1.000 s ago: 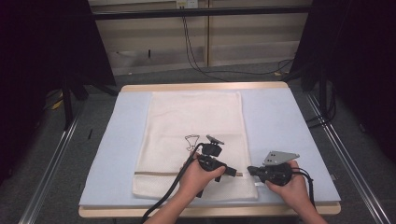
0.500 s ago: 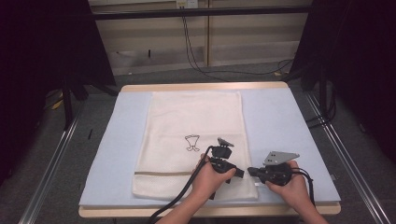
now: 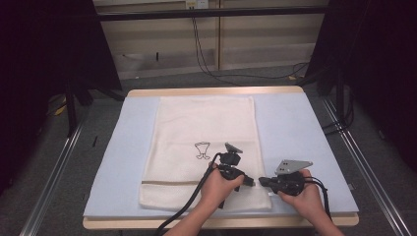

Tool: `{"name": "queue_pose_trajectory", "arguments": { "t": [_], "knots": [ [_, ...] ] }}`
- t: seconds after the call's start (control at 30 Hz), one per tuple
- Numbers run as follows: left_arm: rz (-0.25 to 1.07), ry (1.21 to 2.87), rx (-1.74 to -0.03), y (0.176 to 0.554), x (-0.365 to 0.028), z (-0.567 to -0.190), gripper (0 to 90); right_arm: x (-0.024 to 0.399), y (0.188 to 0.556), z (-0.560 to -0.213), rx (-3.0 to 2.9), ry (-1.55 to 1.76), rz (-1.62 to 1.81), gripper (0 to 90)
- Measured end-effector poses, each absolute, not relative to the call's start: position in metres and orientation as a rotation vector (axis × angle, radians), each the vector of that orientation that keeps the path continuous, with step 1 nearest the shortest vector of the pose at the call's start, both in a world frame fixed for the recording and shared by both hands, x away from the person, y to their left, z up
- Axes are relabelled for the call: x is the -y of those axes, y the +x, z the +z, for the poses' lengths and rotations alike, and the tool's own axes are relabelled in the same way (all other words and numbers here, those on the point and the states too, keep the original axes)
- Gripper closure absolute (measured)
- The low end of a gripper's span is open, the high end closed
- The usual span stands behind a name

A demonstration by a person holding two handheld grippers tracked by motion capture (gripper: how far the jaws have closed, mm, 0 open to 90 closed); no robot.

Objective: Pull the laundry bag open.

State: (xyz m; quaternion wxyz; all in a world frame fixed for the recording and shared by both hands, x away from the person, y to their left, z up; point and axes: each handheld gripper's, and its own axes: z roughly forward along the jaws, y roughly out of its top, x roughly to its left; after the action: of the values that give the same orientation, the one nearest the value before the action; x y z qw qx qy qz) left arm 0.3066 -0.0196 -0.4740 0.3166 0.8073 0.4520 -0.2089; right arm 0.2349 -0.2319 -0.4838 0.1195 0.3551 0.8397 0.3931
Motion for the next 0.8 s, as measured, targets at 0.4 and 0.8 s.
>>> {"name": "queue_pose_trajectory", "arguments": {
  "t": [0.4,0.8],
  "knots": [
    [-0.555,2.124,-1.201,0.314,-0.02,-0.465,87.3,0.232,0.235,-0.484,-2.455,1.038,1.146,90.0],
    [-0.516,2.107,-1.246,0.323,-0.065,-0.457,87.3,0.233,0.235,-0.484,-2.455,1.041,1.156,90.0]
  ]
}}
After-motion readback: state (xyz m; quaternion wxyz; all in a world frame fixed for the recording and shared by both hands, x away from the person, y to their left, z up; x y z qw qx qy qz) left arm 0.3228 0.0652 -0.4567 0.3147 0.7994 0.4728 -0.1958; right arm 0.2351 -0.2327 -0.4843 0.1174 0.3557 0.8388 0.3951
